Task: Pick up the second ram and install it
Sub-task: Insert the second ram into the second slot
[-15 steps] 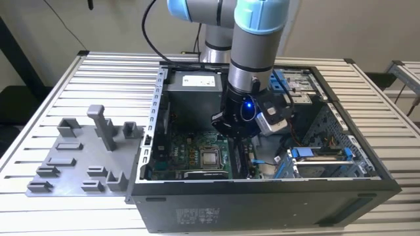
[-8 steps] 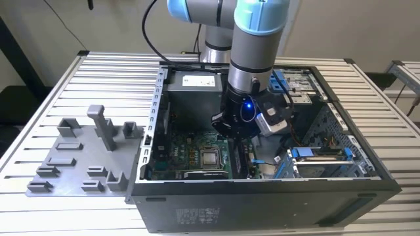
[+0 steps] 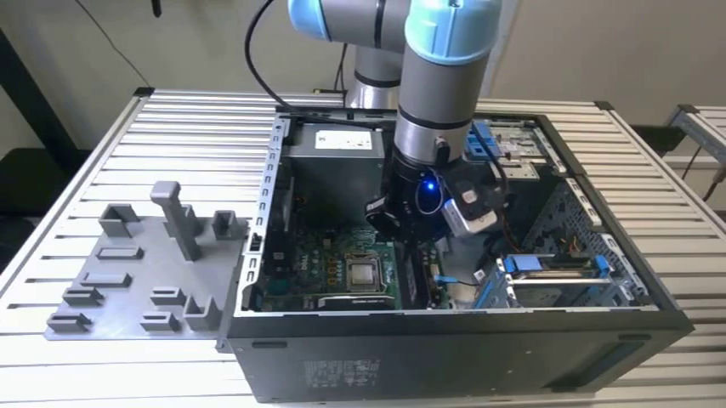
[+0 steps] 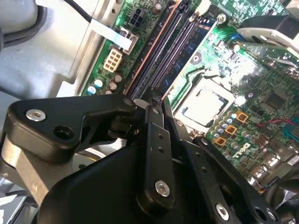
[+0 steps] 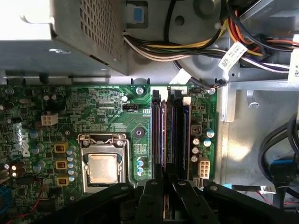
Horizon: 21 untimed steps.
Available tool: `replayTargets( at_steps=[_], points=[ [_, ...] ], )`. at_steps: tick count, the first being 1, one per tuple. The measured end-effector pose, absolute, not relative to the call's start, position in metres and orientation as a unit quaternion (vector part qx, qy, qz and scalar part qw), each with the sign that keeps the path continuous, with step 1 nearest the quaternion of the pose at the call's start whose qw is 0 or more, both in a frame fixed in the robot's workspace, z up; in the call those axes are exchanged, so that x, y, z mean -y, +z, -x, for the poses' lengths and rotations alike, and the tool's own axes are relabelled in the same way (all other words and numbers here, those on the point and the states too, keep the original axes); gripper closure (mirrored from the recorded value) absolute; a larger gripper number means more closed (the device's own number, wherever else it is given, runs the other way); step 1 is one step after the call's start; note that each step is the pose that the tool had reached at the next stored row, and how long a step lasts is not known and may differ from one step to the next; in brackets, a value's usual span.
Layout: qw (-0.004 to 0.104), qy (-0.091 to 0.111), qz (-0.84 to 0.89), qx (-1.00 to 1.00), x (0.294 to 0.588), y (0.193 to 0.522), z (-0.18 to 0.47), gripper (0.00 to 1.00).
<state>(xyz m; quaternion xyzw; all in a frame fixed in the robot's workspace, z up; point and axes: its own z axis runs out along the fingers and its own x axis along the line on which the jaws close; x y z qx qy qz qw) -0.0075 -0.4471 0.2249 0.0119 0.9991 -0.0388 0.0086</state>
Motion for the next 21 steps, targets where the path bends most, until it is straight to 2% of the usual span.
replayTargets(
  at_steps=[21],
  points=[
    [0.009, -0.039, -0.012, -0.999, 0.448, 0.2204, 0.0063, 0.86]
  ],
)
